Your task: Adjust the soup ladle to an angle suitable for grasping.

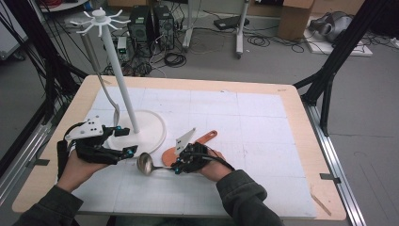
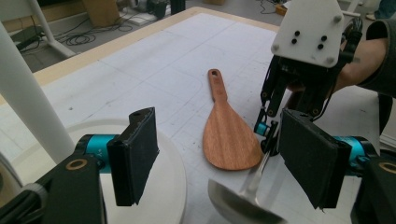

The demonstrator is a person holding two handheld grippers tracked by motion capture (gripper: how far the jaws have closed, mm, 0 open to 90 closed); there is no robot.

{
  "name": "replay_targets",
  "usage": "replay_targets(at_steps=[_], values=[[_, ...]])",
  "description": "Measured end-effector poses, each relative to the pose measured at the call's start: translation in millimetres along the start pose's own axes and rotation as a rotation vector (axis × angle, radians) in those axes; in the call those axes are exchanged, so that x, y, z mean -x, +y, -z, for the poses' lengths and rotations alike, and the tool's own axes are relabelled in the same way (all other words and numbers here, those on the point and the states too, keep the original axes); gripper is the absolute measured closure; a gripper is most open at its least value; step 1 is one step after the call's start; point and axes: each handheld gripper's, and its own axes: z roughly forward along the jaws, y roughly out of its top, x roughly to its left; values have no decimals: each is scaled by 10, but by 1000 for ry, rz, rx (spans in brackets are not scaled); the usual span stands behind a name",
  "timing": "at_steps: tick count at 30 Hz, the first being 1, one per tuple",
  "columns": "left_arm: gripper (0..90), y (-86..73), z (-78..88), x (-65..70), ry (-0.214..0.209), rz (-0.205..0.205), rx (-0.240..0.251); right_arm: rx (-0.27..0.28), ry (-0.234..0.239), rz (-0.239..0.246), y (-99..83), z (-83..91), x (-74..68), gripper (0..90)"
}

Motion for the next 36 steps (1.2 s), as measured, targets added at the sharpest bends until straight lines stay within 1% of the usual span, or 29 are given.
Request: replay_targets(at_steps=[3,6,9,11,13,15,16,17,18,19,20,22,23,24,26,29,33,36], values=[[295,-1,-3,-1,-2,0,-2,-12,29,5,22,-76,-29,842],[297,-2,-10,2,-5,-2,-4,-27,39,16,34,-129,-40,842],[302,-3,-16,7,-10,-8,-12,-47,51,-1,18,-162,-35,841],[302,-4,-22,9,-13,-8,-14,-41,56,-8,12,-161,-25,838],[302,-4,-25,11,-14,-9,-15,-37,60,-21,11,-150,-21,819],[302,-5,-32,15,-17,-7,-15,-31,62,-21,10,-124,-18,783],[302,-5,-35,15,-17,-9,-15,-27,64,-29,8,-106,-22,752],[302,-5,-35,16,-16,-10,-18,-21,57,-37,6,-91,-19,720],[302,-4,-36,17,-17,-12,-19,-12,57,-44,0,-74,-18,718],[302,-4,-36,20,-17,-11,-18,-9,55,-41,-7,-53,-21,707],[302,-4,-34,20,-19,-13,-18,-6,50,-46,-16,-33,-27,677],[302,-4,-32,22,-18,-13,-17,-4,37,-56,-38,18,-36,661],[303,-4,-32,23,-19,-13,-16,6,25,-55,-56,48,-42,647],[302,-4,-32,23,-18,-17,-19,8,18,-68,-75,86,-54,637],[302,-4,-38,26,-21,-22,-24,28,3,-75,-128,157,-60,619],[302,-5,-49,34,-23,-22,-24,31,-24,-87,-215,261,-79,608],[302,-5,-50,37,-26,-24,-26,40,-54,-90,-328,373,-95,601],[302,-5,-58,41,-27,-23,-26,44,-64,-107,-421,450,-106,596]])
